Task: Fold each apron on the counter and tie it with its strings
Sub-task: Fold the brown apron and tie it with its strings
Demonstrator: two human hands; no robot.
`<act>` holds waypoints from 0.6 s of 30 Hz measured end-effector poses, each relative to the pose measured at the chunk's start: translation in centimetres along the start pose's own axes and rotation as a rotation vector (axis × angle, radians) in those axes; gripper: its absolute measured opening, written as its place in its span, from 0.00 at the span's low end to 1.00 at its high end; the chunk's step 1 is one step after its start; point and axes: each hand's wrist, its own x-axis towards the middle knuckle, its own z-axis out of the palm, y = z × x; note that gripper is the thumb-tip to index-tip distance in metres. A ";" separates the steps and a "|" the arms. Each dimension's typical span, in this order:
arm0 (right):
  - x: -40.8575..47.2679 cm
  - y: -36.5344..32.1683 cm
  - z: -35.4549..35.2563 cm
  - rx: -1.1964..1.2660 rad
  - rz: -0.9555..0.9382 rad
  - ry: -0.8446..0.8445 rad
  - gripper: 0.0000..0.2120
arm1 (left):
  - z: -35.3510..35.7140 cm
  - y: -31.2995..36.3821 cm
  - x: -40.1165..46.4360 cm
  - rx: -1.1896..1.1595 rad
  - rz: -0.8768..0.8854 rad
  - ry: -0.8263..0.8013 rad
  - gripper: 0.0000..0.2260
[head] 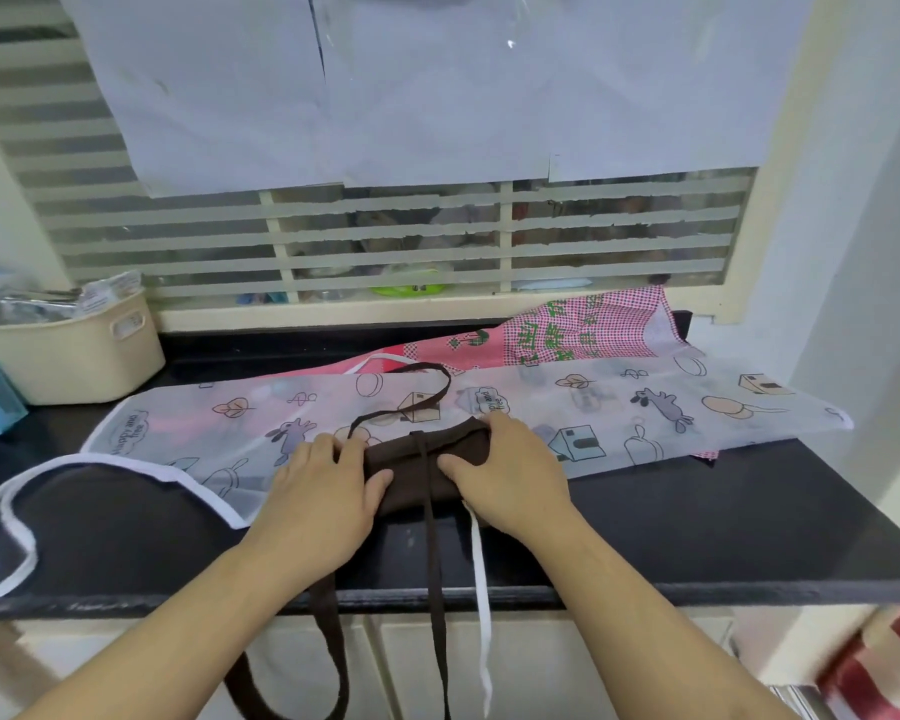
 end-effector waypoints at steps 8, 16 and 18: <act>1.3 -2.7 -3.6 0.009 -0.042 -0.232 0.09 | -1.3 -0.3 -0.8 -0.162 0.035 0.095 0.25; -4.0 -4.4 -7.8 0.143 -0.330 -0.127 0.16 | -9.0 -0.4 -4.3 -0.610 -0.078 -0.196 0.26; -5.8 -4.6 -9.2 0.216 -0.364 -0.108 0.18 | -10.9 -0.8 -5.0 -0.666 -0.055 -0.328 0.21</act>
